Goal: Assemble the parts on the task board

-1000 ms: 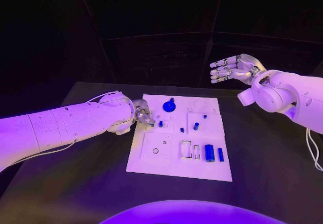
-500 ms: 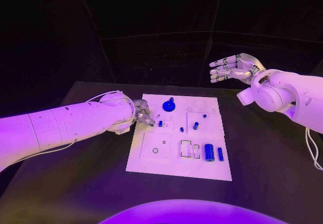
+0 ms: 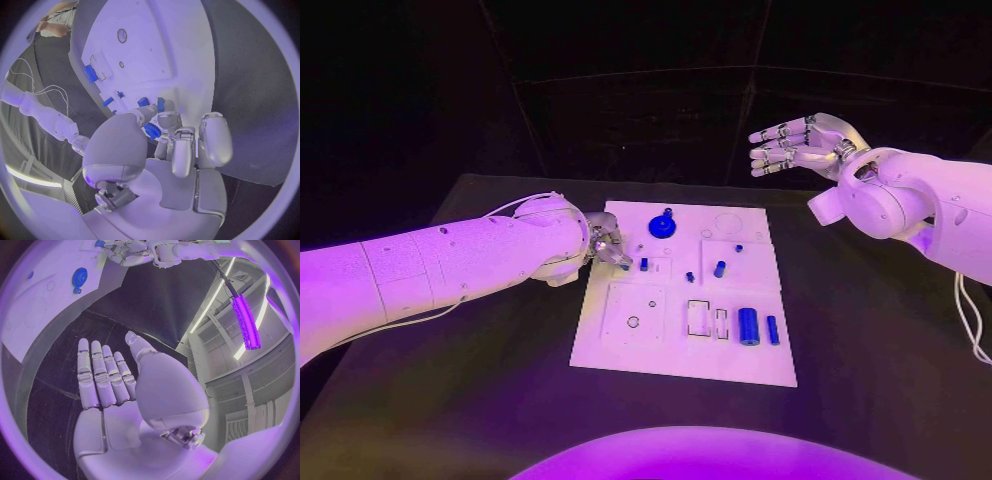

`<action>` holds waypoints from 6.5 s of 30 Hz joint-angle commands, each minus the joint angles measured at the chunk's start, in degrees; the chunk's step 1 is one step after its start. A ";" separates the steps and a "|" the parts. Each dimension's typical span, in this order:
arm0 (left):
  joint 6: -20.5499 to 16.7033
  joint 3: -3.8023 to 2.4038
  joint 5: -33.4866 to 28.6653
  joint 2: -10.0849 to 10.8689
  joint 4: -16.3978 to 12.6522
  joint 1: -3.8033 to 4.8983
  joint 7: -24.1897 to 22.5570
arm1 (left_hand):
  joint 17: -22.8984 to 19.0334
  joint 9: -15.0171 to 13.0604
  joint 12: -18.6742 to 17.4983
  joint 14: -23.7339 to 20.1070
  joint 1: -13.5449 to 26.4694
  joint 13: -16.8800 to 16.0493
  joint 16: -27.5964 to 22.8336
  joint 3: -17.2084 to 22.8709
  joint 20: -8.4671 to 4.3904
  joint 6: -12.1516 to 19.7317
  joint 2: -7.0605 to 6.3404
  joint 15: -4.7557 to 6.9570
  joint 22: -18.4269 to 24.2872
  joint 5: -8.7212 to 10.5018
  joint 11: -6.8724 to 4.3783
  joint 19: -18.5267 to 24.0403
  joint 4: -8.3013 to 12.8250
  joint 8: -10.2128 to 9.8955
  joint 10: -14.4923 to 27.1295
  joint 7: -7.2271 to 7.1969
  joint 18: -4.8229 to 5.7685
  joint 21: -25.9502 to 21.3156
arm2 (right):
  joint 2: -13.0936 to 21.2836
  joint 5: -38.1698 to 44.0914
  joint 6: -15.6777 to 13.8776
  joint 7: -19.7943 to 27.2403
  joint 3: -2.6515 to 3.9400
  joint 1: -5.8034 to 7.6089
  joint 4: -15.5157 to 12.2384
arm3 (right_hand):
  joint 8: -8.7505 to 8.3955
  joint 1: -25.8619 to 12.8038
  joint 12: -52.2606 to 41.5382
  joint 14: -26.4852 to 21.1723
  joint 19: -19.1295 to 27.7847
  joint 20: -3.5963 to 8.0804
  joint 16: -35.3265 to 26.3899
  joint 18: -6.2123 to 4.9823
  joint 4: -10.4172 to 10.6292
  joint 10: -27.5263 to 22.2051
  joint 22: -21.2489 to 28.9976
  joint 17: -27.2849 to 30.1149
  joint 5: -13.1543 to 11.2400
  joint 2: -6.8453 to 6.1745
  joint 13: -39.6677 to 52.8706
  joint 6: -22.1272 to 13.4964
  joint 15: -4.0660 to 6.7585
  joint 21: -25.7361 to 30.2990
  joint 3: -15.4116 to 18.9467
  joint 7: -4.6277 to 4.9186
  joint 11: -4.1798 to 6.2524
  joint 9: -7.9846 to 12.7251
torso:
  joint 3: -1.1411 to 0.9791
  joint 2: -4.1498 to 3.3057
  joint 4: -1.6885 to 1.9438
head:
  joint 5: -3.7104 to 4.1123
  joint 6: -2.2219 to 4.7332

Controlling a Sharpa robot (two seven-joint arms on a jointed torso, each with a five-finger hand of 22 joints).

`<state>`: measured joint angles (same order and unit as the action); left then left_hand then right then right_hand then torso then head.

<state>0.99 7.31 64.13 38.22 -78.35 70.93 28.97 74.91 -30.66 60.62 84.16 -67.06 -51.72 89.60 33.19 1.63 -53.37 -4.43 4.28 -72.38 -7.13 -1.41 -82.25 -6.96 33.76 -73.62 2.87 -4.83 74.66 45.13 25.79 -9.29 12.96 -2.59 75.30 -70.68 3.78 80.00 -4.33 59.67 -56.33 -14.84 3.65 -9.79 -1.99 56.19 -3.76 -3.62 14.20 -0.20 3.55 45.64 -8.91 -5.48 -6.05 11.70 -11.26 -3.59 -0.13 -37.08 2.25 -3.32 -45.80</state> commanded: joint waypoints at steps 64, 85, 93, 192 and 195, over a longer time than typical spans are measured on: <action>-0.79 0.07 0.05 -1.03 2.67 -0.12 0.41 | 15.09 1.41 1.66 5.84 7.87 -1.14 0.40 -22.85 -0.44 -2.92 -0.67 0.89 -1.60 0.10 -0.50 -0.97 -8.63 0.28 -0.85 -0.84 0.78 0.52 | -0.17 0.11 0.52 0.43 0.04 0.11 -0.13 | -0.16 -0.48 0.03 -0.52 -0.57 -0.06 -0.10 -0.70 -0.36 -0.47 0.05 0.08 0.29 0.48 0.01 -0.38 -0.09 0.49 0.37 2.79 -0.16 0.05 | 0.04 0.01 0.03 | 0.46 -0.27; -11.10 -0.20 -13.41 2.55 0.54 0.15 -10.86 | 10.93 2.58 -9.44 4.73 8.39 13.24 -1.98 -30.58 0.56 2.33 2.11 -0.40 5.08 -0.10 1.19 2.52 -9.75 0.00 8.73 1.05 -0.81 -6.67 | -0.21 0.38 0.51 0.39 0.04 0.10 0.18 | -0.17 -0.48 0.02 -0.55 -0.59 -0.07 -0.10 -0.70 -0.40 -0.49 0.05 0.08 0.38 0.52 0.01 -0.40 -0.10 0.55 0.38 2.82 -0.18 0.05 | 0.00 0.03 0.10 | 0.84 -0.04; -13.75 -0.20 -18.41 2.64 0.98 0.39 -23.04 | -5.50 5.64 -14.95 -2.52 -5.72 17.44 -13.19 -28.59 2.50 8.20 4.60 -2.90 23.13 -0.46 4.17 14.01 -5.96 -2.48 18.16 4.26 -4.70 -26.76 | -0.18 0.38 0.42 0.39 0.04 0.10 0.19 | -0.16 -0.49 0.02 -0.56 -0.61 -0.07 -0.10 -0.70 -0.42 -0.51 0.05 0.08 0.41 0.55 0.01 -0.33 -0.11 0.59 0.39 2.83 -0.19 0.05 | -0.09 0.04 -0.04 | 1.20 0.29; 0.62 0.70 34.09 -18.22 15.65 -1.59 -41.12 | -12.77 23.55 -39.04 -3.88 -18.00 44.67 -13.10 -20.61 5.07 -5.66 -0.41 -5.19 21.23 -0.24 7.03 10.08 6.48 -20.84 20.05 4.08 -4.14 -25.23 | -2.17 1.76 0.84 0.43 0.04 0.11 0.45 | 0.34 0.11 -0.24 -0.16 -1.23 0.12 0.07 -0.75 -1.42 -0.33 -0.02 0.04 0.30 1.15 0.01 2.46 0.13 1.13 -0.02 2.45 0.09 -0.17 | 0.08 0.02 0.06 | 5.12 0.56; 0.98 0.73 34.49 -18.32 15.70 -1.63 -40.84 | -12.58 23.67 -38.85 -3.84 -17.95 44.66 -12.92 -20.36 5.03 -5.92 -0.34 -5.13 20.81 -0.20 6.92 9.96 6.61 -21.04 19.57 4.11 -4.08 -24.81 | -2.18 1.76 0.86 0.42 0.05 0.11 0.45 | 0.34 0.11 -0.24 -0.16 -1.23 0.12 0.07 -0.75 -1.42 -0.33 -0.02 0.04 0.30 1.15 0.01 2.46 0.13 1.13 -0.02 2.45 0.09 -0.17 | 0.06 0.02 0.07 | 5.08 0.54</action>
<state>-0.05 7.84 97.63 19.95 -62.78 69.57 -12.67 62.24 -7.02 21.75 80.78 -85.50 -7.11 76.55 12.60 6.85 -58.99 -4.99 -0.94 -51.53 -7.35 5.55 -72.54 -0.26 12.93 -53.78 7.06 -9.74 49.62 42.96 27.52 -8.87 12.97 -2.59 75.29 -70.12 3.78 80.00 -4.33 59.48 -57.13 -14.83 3.65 -9.80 -3.02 55.99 -3.77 -3.62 14.41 0.41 3.55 47.78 -9.10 -4.64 -6.15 12.19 -11.46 -3.72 -0.06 -37.05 2.33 1.77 -45.24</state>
